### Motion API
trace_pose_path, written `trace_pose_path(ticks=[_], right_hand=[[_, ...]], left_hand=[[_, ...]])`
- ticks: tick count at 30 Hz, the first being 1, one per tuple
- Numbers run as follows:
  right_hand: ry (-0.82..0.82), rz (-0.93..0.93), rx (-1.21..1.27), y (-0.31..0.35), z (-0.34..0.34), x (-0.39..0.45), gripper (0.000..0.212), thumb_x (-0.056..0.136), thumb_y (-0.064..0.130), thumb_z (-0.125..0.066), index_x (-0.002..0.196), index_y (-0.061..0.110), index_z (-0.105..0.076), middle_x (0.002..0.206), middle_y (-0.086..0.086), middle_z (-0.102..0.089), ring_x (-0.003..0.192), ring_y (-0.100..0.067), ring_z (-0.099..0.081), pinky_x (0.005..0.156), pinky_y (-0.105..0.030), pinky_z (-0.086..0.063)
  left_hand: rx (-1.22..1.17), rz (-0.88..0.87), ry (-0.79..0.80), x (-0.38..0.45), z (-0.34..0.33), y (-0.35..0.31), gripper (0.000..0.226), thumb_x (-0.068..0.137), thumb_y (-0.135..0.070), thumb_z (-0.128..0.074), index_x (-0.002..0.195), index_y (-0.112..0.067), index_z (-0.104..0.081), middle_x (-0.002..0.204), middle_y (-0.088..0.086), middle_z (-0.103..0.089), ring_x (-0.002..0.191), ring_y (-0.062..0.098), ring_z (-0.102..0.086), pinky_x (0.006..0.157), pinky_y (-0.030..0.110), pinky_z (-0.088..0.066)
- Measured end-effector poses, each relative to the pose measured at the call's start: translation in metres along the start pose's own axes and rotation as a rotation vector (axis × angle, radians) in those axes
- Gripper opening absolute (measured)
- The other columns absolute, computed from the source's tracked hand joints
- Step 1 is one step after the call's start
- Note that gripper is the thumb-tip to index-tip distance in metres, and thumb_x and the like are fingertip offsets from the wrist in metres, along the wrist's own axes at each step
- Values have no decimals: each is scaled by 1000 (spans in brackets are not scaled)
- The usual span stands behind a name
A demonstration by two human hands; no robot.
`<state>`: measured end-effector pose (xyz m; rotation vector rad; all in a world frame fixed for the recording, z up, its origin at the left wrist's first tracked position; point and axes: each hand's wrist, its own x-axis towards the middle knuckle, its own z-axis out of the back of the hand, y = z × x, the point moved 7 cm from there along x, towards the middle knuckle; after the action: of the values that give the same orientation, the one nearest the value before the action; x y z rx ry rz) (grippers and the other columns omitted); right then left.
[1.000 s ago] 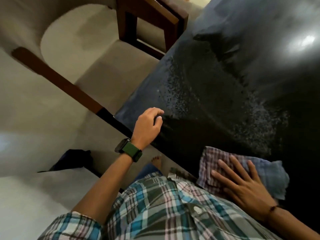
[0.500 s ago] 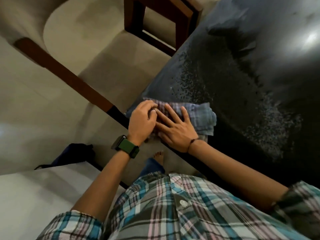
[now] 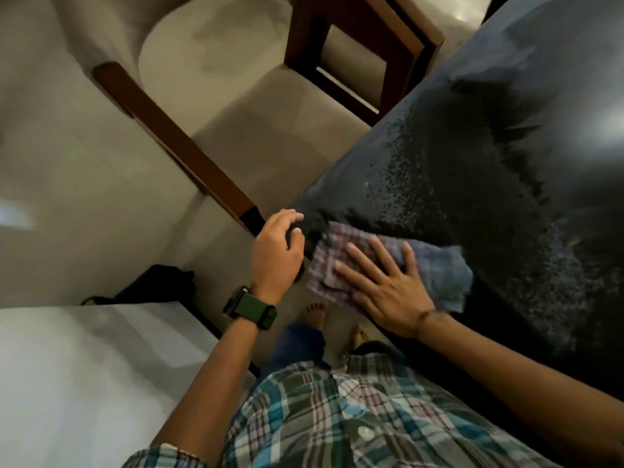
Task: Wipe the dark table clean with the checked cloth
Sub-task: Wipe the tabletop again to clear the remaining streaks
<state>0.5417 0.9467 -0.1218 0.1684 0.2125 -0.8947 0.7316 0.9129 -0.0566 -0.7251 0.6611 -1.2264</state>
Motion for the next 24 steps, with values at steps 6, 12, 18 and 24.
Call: trace_pose_path(ticks=[6,12,18,24], right_hand=[[22,83,-50,40,41,147,59,97,54,-17,148,39,10,157,10,17,143,-25,20,107,-62,15],[-15,105,-11,34,23,79,57,98,48,-15,151,30,-5,159,6,-1,145,-21,10,112,-58,8],[-24,88,-31,-5,-22,-86,53,99,49,-10,150,33,-17,156,4,-17,145,-26,-10,107,-61,-18],[24,124,-11,0,-11,-44,54,98,49,-8,150,34,-13,158,5,-13,144,-30,-14,106,-65,-16]], left_hand=[[37,12,-34,-5,3,-8,28,87,-7,-46,113,-4,-57,122,13,-57,116,22,-50,91,17,-34],[38,-11,-23,-12,-4,-17,28,89,-6,-46,115,-4,-56,125,12,-56,118,21,-49,99,24,-37],[15,52,-40,-24,-8,-11,28,90,-5,-45,116,-4,-56,126,10,-55,115,23,-51,97,22,-35],[-1,108,-100,-31,-3,0,29,91,-5,-45,117,-5,-54,128,10,-53,122,19,-45,95,9,-27]])
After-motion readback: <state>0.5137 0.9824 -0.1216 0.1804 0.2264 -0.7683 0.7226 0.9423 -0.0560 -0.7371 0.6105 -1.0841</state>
